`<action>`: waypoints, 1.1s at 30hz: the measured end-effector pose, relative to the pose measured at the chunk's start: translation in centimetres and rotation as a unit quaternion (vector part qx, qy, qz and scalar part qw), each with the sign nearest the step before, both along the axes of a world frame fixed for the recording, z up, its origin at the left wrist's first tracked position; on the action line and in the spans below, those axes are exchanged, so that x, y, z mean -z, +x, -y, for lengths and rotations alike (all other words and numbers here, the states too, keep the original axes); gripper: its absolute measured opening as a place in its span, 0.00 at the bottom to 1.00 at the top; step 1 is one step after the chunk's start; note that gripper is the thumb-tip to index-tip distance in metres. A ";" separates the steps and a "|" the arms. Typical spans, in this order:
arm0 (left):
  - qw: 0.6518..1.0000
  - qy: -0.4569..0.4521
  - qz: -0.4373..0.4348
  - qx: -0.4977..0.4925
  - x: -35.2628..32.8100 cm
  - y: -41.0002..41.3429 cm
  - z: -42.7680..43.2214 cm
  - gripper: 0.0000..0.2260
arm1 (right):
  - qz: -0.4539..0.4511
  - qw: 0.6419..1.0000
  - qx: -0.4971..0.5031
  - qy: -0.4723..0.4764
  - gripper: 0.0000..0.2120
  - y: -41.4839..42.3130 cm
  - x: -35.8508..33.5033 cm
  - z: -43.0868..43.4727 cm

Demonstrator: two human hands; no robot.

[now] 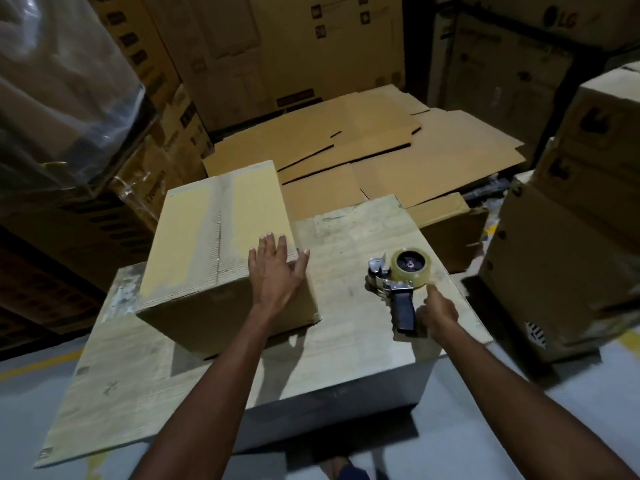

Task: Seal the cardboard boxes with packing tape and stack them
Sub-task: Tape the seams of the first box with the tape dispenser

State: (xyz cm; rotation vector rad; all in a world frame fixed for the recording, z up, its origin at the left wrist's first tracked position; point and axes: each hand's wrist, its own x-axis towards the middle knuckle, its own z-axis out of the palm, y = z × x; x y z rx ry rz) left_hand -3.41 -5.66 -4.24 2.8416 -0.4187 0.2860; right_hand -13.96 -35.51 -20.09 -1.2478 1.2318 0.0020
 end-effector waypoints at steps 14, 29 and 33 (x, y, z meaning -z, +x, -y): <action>0.997 0.049 0.059 -0.025 1.7 1.2 -0.3 0.37 | 0.153 0.913 -0.021 0.378 0.40 1.9 1.8 -0.6; 0.983 -0.031 0.136 0.122 2.4 0.4 -4.7 0.32 | 0.226 0.831 -0.006 0.509 0.31 1.8 -0.5 -2.0; 0.971 -0.051 0.149 0.180 2.4 0.8 -6.5 0.31 | 0.236 0.852 -0.115 0.452 0.28 0.3 -4.0 -1.4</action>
